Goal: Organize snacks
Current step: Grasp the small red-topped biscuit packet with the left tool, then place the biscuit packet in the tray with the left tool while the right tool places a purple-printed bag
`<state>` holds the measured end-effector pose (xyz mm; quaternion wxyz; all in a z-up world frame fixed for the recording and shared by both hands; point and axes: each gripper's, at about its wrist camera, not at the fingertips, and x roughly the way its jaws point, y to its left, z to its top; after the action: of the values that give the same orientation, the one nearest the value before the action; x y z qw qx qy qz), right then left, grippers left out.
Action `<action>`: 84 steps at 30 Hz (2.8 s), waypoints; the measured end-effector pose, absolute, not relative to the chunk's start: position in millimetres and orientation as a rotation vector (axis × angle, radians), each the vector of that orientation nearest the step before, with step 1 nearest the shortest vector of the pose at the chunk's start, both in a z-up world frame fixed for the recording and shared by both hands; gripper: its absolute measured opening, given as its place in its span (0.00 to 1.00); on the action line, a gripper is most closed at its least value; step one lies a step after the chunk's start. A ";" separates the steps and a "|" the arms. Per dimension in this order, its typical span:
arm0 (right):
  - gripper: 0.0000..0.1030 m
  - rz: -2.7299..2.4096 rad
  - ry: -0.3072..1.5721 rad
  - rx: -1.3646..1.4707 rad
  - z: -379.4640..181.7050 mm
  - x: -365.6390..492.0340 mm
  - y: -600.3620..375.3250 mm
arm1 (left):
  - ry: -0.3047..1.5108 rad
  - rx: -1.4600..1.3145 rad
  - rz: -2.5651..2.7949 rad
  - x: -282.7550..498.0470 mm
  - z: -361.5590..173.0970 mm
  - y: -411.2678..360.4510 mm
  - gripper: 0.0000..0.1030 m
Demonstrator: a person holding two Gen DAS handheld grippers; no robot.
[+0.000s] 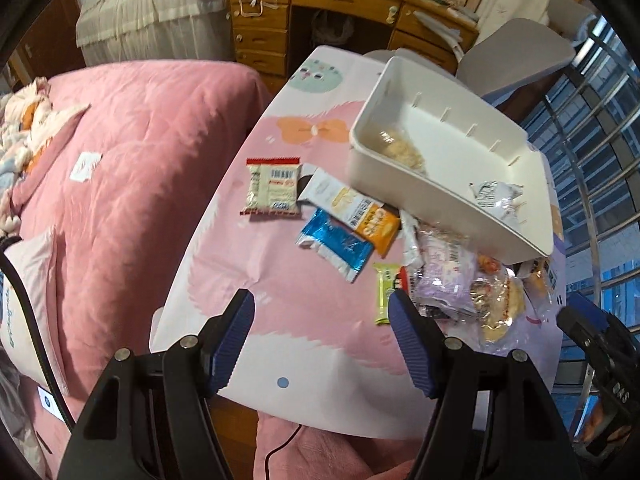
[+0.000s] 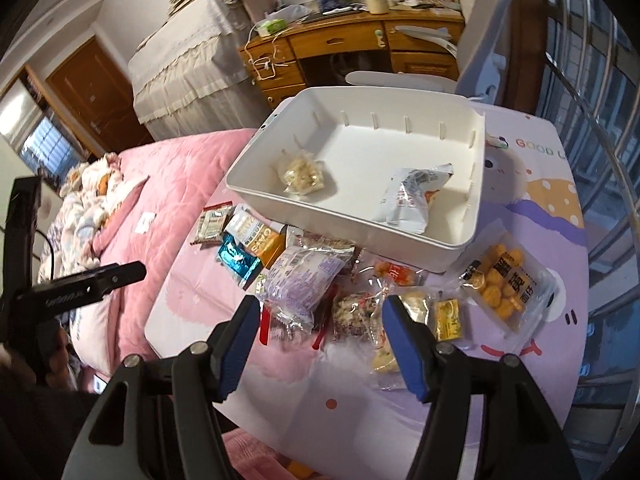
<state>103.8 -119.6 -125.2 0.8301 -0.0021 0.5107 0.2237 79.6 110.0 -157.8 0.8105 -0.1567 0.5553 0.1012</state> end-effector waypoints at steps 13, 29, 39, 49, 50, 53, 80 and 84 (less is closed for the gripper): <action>0.62 0.468 1.035 -0.236 -130.9 82.4 -42.2 | 1.300 -0.354 0.286 126.6 -193.8 194.7 0.80; 0.62 0.208 1.168 -0.220 -193.1 101.4 1.7 | 1.351 -0.382 0.182 193.7 -261.4 232.1 0.80; 0.62 0.125 1.195 -0.203 -224.9 120.7 -2.1 | 1.378 -0.447 0.140 219.4 -298.7 227.3 0.80; 0.69 0.105 1.235 -0.181 -240.5 137.9 -0.4 | 1.375 -0.362 0.158 238.9 -310.8 220.8 0.80; 0.69 0.095 1.241 -0.178 -242.4 141.0 -0.8 | 1.378 -0.338 0.156 241.3 -311.1 218.0 0.80; 0.69 0.067 1.263 -0.149 -247.5 149.6 -3.8 | 1.386 -0.294 0.168 244.7 -311.3 213.3 0.77; 0.58 0.057 1.390 -0.025 -209.1 154.8 5.9 | 1.277 -0.176 -0.028 219.4 -234.8 203.5 0.43; 0.58 0.057 1.331 0.013 -187.8 153.3 5.8 | 1.225 -0.147 -0.098 216.1 -204.7 193.9 0.43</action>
<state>153.3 5.8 -187.8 0.7863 0.0060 0.6172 0.0263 216.1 193.9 -204.7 0.8147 -0.0688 0.5740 -0.0460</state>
